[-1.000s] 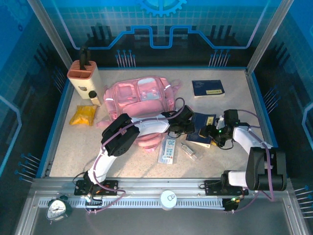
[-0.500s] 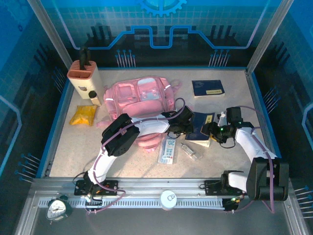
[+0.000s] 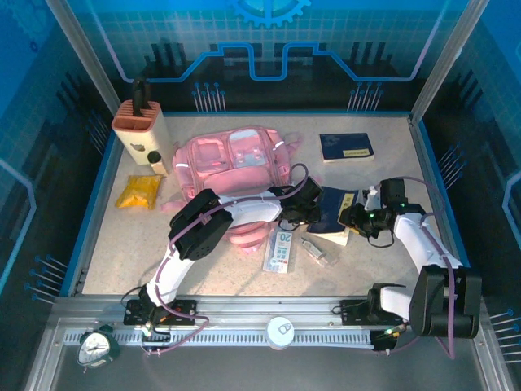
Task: Pack the student bag
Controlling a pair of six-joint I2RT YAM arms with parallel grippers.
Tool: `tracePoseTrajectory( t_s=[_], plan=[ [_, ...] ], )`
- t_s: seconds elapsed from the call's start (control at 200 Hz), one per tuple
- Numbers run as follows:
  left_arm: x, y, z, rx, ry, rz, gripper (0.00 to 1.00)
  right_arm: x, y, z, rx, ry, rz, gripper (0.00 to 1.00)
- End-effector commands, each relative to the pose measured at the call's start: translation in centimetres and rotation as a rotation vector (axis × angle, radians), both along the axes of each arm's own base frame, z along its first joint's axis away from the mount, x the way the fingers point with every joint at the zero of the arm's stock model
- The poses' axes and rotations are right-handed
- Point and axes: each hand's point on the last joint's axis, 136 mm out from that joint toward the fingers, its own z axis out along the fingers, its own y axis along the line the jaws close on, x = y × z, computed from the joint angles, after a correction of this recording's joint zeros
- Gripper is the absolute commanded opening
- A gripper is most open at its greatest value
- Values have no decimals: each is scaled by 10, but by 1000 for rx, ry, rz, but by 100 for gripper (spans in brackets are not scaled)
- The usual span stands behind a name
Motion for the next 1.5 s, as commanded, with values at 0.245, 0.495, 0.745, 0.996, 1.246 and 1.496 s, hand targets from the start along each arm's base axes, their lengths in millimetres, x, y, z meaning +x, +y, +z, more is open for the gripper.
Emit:
tracePoseTrajectory(
  t_s=[0.245, 0.495, 0.745, 0.996, 1.246, 1.496],
  plan=[
    [-5, 4, -4, 30, 2, -13, 27, -2, 4, -1, 60, 8, 3, 29],
    [-5, 2, -1, 27, -2, -16, 27, -2, 4, 3, 92, -3, -19, 17],
    [-2, 0, 4, 18, -9, -15, 28, -2, 9, 4, 173, 6, -48, 8],
    [5, -2, 39, -35, -55, -1, 46, 8, 8, 18, 231, -31, -72, 0],
    [3, 8, 56, -135, -16, 77, 60, 14, 10, 36, 278, -59, -63, 0],
    [8, 16, 57, -224, 41, 159, 72, 18, 7, 52, 348, -93, -77, 0]
  ],
)
